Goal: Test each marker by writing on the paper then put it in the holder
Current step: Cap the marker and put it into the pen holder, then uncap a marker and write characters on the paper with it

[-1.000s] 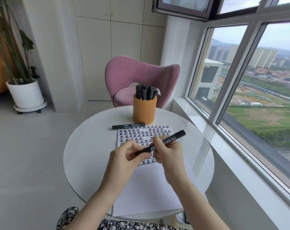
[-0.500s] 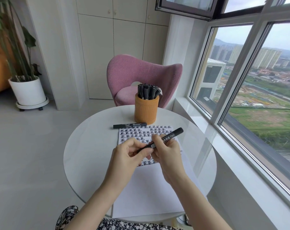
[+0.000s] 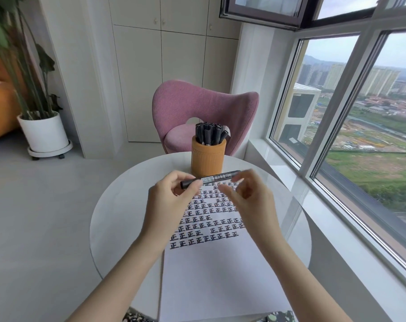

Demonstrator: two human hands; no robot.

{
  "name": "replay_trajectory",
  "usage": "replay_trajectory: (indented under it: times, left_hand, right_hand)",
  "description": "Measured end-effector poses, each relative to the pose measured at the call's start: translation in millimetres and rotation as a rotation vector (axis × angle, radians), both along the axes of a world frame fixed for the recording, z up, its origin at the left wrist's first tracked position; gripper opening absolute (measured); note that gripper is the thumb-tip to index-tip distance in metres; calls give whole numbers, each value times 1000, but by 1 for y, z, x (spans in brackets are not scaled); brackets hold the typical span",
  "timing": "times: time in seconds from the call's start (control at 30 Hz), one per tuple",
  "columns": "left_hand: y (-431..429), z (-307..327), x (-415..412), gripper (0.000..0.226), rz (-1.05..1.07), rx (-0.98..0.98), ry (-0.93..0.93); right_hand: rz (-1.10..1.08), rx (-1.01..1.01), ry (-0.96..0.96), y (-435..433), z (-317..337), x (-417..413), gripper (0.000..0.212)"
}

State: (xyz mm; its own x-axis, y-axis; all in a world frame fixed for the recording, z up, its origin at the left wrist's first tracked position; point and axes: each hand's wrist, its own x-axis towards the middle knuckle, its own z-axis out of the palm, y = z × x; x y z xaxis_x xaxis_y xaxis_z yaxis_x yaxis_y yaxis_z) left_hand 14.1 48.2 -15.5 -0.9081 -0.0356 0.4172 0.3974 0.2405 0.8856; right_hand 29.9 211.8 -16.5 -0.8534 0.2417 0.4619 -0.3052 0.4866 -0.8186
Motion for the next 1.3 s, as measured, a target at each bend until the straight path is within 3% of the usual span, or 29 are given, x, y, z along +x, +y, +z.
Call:
replay_trajectory:
  times: [0.1,0.23,0.37,0.57,0.9,1.13,1.3]
  left_hand:
    - [5,7,-9,9,-6,-42,18]
    - [13,17,-21,12,-19,-50,41]
    - [17,27,-45,21,-34,-50,38]
    - [25,23,-96,24,62,-221,94]
    - [37,12,-129,40,56,-420,113]
    - [33,2,-130,34,44,-458,123]
    - [34,1,-130,35,54,-448,145]
  right_hand:
    - [51,305,173,3,-2,-15,27]
    - [54,454,269,-1,2,-35,10]
    - [69,345,260,3,9,-62,8]
    - [-89,-39,281,12,39,-113,14]
    - [-16,22,418,9,43,-150,62]
    - [65,129,323,4,36,-155,57]
    - [35,86,339,2,39,-161,40]
